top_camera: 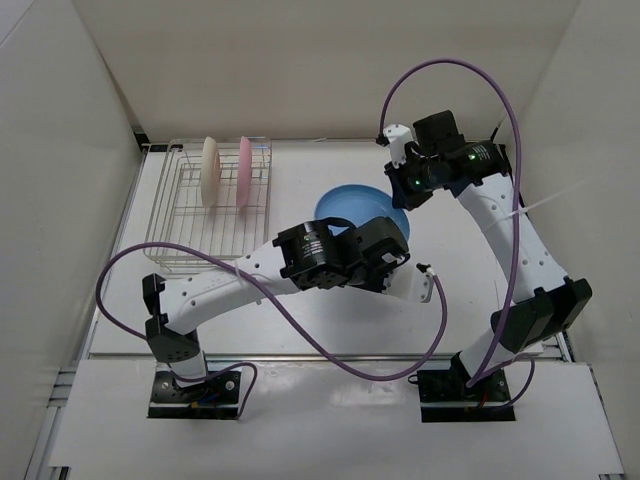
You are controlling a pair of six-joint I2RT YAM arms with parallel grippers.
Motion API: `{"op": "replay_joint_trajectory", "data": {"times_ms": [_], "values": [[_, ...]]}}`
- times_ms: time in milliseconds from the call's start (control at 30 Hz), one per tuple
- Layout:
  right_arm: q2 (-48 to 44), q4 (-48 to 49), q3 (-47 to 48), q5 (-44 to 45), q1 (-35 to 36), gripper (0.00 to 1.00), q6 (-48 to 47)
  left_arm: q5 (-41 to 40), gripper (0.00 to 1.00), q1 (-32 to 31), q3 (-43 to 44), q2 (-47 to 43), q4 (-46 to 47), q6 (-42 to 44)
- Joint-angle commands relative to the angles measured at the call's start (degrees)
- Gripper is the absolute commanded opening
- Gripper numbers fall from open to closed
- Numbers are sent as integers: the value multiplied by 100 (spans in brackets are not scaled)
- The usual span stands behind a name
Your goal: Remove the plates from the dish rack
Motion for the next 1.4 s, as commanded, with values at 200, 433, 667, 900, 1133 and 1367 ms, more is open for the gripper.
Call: {"op": "replay_joint_trajectory", "data": {"times_ms": [200, 433, 667, 900, 1133, 1367], "values": [[-140, 235, -265, 626, 58, 0, 39, -864, 11, 113, -829, -351, 1191, 40], [245, 367, -54, 628, -372, 0, 92, -1077, 43, 306, -1559, -579, 1596, -144], [571, 473, 69, 355, -504, 0, 162, -892, 40, 640, -1559, -684, 1666, -259], [1001, 1015, 175, 355, -872, 0, 214, -945, 45, 1412, -1569, -1123, 1850, -548], [1950, 1905, 245, -128, -1620, 0, 1075, -262, 100, 3828, -1577, -1914, 2071, -1427], [3013, 2098, 553, -849, -1884, 0, 1612, 1040, 100, 5974, -2156, -2530, 2290, -1998]]}}
